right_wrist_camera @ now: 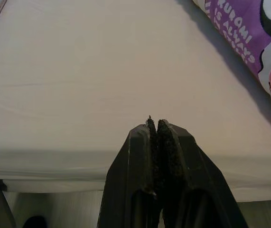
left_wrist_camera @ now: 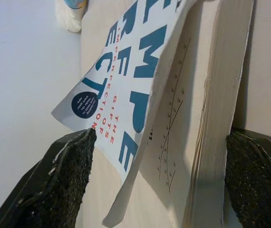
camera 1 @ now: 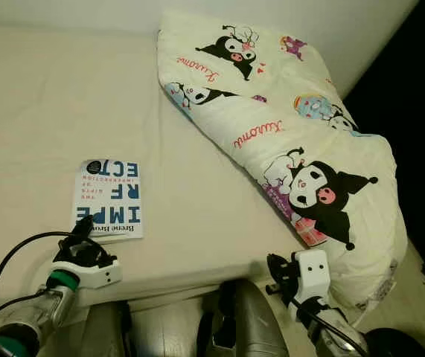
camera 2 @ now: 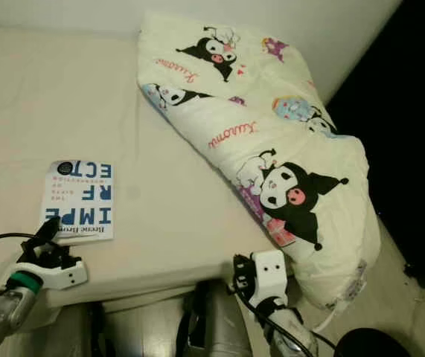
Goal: Clean up the room
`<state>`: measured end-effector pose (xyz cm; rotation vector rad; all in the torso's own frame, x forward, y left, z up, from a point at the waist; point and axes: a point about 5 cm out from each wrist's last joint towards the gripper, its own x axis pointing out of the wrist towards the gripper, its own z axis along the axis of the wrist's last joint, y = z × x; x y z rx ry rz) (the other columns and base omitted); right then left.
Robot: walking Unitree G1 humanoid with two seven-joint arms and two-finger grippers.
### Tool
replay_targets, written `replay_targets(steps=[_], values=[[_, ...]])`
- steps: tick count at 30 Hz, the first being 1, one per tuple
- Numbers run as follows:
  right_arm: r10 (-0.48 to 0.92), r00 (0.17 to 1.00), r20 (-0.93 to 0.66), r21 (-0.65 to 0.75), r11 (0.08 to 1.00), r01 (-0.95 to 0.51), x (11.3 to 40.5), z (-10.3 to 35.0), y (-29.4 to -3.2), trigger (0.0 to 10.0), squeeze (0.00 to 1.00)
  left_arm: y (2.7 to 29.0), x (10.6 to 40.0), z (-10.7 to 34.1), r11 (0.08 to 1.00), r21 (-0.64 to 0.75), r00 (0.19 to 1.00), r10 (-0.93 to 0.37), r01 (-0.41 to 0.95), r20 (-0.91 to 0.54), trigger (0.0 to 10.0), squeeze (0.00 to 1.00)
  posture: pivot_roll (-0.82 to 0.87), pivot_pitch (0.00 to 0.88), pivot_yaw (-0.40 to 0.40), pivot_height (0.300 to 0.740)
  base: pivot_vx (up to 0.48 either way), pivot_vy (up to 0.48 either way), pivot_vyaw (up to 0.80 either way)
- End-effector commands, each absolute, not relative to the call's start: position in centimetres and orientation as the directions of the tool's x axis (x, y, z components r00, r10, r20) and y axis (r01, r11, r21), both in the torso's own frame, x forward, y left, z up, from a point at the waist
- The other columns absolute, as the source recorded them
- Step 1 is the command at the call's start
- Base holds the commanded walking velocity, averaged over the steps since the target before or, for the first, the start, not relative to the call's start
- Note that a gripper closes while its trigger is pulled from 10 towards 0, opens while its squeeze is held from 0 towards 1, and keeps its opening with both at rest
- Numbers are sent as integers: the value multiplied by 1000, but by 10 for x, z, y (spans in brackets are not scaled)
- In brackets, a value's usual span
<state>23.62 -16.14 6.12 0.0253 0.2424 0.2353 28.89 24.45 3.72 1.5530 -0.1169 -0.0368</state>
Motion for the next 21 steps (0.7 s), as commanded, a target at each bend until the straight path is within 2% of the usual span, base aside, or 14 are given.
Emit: replay_targets(steps=[1,3,4,5,6,13,14,15,16,17,18,19,20,21], values=[[217,938,-271,58,976,-209,231,54,-165,10000,0,237,292,37,63,997,994,-100,-46,52,0,1000,-71,200,-114,600,0,0,0],[216,938,-270,58,976,-208,232,55,-165,10000,0,237,293,37,78,996,994,-98,-33,40,0,1000,-74,197,-110,600,0,0,0],[215,940,-266,57,977,-207,233,56,-165,10000,0,236,294,36,105,994,996,-84,-3,12,0,169,-74,197,-110,600,0,0,0],[215,940,-266,57,977,-207,233,56,-165,10000,0,236,294,36,105,994,996,-84,-3,12,0,169,-74,197,-110,600,0,0,0],[216,941,-262,58,976,-208,234,56,-164,10000,0,237,294,35,120,993,997,-73,14,-5,0,0,-74,197,-110,600,0,0,0],[226,943,-244,66,974,-216,240,60,-159,10000,0,245,293,29,306,947,990,67,94,-120,0,0,-71,194,-106,600,0,0,0],[226,943,-244,66,974,-216,240,60,-159,10000,0,245,293,29,306,947,990,67,94,-120,0,0,-71,194,-106,600,0,0,0],[227,943,-244,67,974,-217,240,60,-159,10000,0,239,293,26,418,900,986,52,121,-157,10000,0,-60,195,-108,600,0,0,0],[227,943,-244,67,974,-217,239,59,-159,10000,0,235,293,25,487,864,984,38,132,-172,10000,0,-60,195,-108,600,0,0,0],[227,943,-244,67,974,-217,239,59,-159,10000,0,235,293,25,487,864,984,38,132,-172,10000,0,-60,195,-108,600,0,0,0],[227,943,-245,67,974,-217,239,59,-159,10000,0,232,293,25,531,836,983,30,139,-182,10000,0,-60,195,-108,600,0,0,0],[228,942,-246,68,974,-218,239,59,-159,10000,0,232,294,22,693,710,965,79,125,-248,0,0,-57,196,-107,600,0,0,0],[228,942,-246,68,974,-218,239,59,-159,10000,0,232,294,22,693,710,965,79,125,-248,0,0,-57,196,-107,600,0,0,0],[229,942,-247,68,973,-219,239,59,-159,10000,0,232,295,20,790,604,950,100,105,-295,0,0,-57,196,-107,600,0,0,0]])
